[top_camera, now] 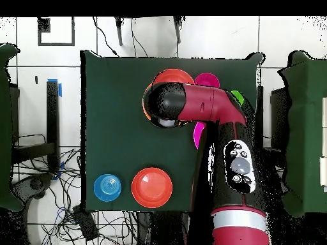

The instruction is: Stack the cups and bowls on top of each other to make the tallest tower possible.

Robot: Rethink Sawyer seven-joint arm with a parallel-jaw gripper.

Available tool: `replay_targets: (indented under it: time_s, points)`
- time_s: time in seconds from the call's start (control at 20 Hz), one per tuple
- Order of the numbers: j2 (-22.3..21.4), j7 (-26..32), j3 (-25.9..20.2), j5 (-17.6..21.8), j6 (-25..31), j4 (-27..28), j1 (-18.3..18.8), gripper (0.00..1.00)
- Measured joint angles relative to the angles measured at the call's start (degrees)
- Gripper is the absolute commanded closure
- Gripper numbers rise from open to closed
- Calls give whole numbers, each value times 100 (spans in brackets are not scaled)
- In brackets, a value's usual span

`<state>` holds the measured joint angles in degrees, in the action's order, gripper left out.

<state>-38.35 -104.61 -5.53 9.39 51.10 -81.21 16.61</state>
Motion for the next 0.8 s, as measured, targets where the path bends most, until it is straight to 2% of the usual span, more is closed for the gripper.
replay_targets:
  time_s: [0.8]
  points:
    - [281,0,1,1,1,366,-57,100]
